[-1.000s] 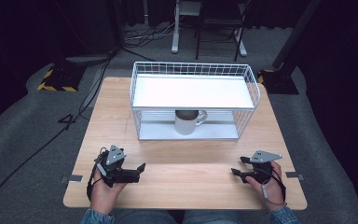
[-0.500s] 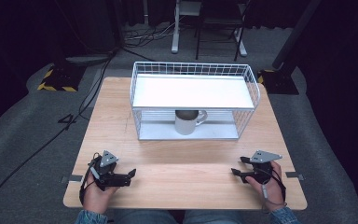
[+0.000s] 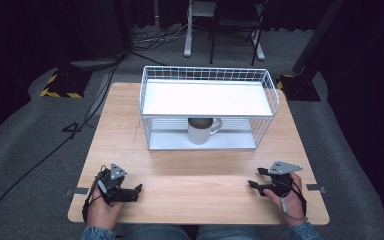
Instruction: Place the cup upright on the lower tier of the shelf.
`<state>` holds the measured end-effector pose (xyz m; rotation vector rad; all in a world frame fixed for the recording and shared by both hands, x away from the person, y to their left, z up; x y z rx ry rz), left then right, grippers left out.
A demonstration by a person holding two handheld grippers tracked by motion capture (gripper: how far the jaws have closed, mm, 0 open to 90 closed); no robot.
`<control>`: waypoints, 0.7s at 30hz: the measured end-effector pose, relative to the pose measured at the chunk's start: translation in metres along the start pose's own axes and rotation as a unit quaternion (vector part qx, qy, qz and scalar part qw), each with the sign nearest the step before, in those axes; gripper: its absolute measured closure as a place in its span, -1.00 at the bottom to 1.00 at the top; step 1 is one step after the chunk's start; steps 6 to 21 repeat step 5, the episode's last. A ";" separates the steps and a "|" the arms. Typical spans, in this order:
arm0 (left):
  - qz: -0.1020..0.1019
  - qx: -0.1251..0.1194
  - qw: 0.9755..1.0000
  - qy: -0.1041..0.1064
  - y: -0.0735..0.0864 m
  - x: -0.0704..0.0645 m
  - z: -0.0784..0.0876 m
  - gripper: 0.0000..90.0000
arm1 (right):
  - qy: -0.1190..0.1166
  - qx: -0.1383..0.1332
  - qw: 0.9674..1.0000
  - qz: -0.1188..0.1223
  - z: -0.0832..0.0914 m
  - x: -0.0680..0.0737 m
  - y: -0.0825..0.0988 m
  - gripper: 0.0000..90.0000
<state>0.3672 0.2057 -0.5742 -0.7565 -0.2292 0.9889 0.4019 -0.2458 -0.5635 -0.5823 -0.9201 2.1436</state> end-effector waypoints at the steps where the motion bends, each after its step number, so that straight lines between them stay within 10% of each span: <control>1: 0.000 0.000 1.000 0.000 0.000 0.000 0.000 -1.00 | 0.000 0.000 1.000 0.000 0.000 0.000 0.000 -0.27; 21: 0.000 0.000 1.000 0.000 0.000 0.000 0.000 -1.00 | 0.000 -0.001 1.000 0.000 0.000 0.000 0.000 -0.27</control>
Point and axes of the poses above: each handheld gripper's, and its own axes: z roughly backward along the jaws, y roughly out of its underside, x roughly to its left, the point moved 9 cm from there along -z, roughly forward along the jaws, and after that the axes turned 10 degrees about y, right-handed, at the moved point
